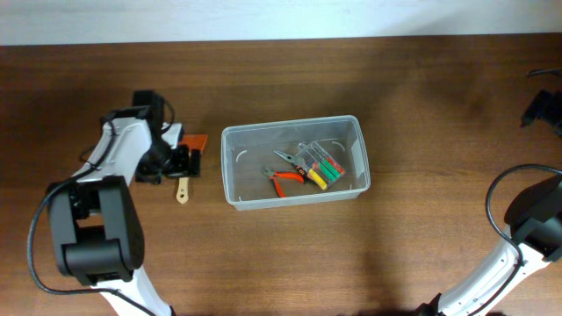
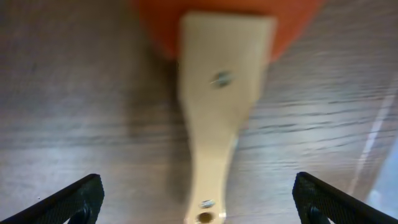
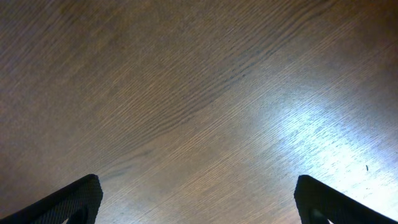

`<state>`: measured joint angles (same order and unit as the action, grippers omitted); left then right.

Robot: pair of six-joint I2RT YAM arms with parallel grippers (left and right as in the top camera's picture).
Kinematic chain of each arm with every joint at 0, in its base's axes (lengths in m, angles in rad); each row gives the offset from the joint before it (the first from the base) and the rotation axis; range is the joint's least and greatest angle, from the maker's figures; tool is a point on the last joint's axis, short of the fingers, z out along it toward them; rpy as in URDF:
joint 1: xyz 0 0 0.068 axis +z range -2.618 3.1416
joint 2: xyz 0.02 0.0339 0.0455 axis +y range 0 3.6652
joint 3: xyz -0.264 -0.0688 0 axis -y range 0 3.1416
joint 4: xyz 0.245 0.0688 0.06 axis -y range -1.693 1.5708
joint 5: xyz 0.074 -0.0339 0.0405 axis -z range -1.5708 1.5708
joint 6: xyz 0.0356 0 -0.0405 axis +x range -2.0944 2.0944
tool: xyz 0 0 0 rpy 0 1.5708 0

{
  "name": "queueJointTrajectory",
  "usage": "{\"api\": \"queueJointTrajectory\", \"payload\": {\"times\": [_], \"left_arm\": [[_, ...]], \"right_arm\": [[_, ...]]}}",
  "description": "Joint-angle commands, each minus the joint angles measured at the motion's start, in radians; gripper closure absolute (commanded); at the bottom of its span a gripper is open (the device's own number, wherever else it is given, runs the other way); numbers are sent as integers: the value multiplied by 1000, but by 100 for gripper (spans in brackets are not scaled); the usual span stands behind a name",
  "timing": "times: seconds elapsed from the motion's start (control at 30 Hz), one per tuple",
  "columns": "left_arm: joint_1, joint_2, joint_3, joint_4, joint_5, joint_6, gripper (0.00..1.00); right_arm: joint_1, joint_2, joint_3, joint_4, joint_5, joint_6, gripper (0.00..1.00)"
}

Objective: Pack container
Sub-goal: 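Lower the left gripper onto the scraper handle below the blade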

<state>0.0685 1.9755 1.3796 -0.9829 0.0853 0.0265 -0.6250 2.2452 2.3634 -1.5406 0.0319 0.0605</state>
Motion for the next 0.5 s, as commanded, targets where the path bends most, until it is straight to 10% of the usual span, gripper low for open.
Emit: {"api": "queueJointTrajectory", "payload": {"times": [0.0,0.47], "left_arm": [[35,8,-23,-4,46,16,1],[-121,8,-23,23,-160,-16,1]], "right_arm": [[5,-16,2,0,-5,12,1],[5,-16,2,0,-5,12,1]]}}
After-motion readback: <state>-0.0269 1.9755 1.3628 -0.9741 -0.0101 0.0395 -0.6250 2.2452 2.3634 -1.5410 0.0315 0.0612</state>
